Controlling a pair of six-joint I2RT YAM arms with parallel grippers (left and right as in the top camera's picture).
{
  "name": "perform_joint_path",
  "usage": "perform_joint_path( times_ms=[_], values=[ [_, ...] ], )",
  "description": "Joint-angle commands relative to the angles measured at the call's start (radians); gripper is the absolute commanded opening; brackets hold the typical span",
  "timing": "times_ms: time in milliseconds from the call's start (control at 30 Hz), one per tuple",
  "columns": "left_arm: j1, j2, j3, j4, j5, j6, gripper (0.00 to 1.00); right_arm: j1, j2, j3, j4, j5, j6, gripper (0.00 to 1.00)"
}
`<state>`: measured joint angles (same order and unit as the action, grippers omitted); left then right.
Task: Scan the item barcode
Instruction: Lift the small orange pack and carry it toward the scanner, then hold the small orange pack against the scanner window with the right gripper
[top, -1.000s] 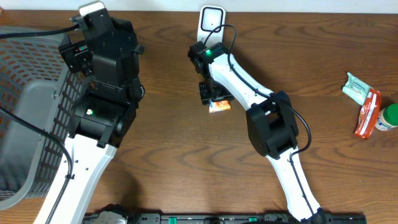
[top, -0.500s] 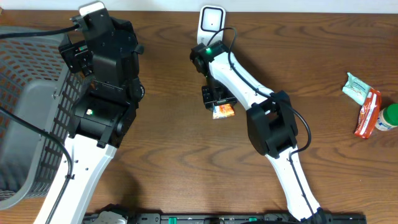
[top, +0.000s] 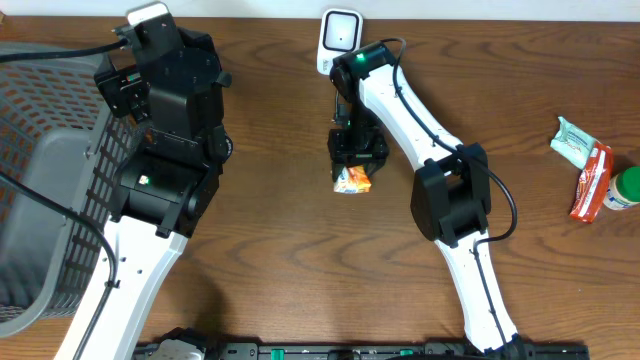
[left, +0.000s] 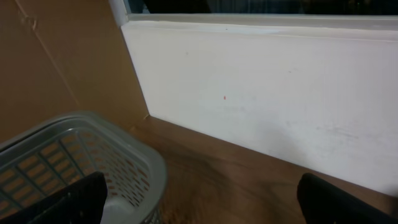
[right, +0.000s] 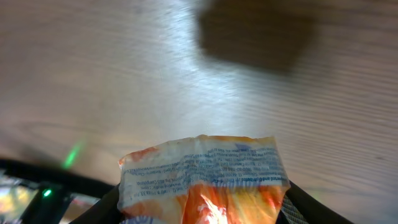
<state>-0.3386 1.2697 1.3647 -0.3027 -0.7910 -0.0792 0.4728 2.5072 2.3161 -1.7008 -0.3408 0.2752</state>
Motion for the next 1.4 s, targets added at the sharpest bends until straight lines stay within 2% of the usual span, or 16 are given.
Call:
perform_joint_path(
  times_ms=[0,267,400,600,800,1033,1267,1367],
  values=[
    [0.000,0.004,-0.006,0.004,-0.003,-0.009,0.98,0.008,0.002,0.013,-0.001,-0.085,-0.041,0.54],
    [0.000,0.004,-0.006,0.004,-0.003,-0.009,0.98,-0.011,0.002,0.022,0.014,-0.080,-0.040,0.43],
    [0.000,0.004,-0.006,0.004,-0.003,-0.009,0.98,-0.036,0.002,0.071,0.002,-0.079,-0.046,0.44],
    [0.000,0.004,-0.006,0.004,-0.003,-0.009,0.98,-0.090,0.002,0.222,0.021,-0.075,-0.053,0.44],
    [0.000,0.004,-0.006,0.004,-0.003,-0.009,0.98,-0.134,0.002,0.438,0.091,-0.007,-0.052,0.38],
    [0.000,0.004,-0.006,0.004,-0.003,-0.009,0.98,-0.141,0.002,0.643,0.292,0.148,-0.052,0.42],
    [0.000,0.004,-0.006,0.004,-0.003,-0.009,0.98,-0.115,0.007,0.595,0.559,0.420,-0.053,0.44],
    [0.000,0.004,-0.006,0.004,-0.003,-0.009,0.98,-0.107,0.007,0.527,0.660,0.469,-0.054,0.43]
  ],
)
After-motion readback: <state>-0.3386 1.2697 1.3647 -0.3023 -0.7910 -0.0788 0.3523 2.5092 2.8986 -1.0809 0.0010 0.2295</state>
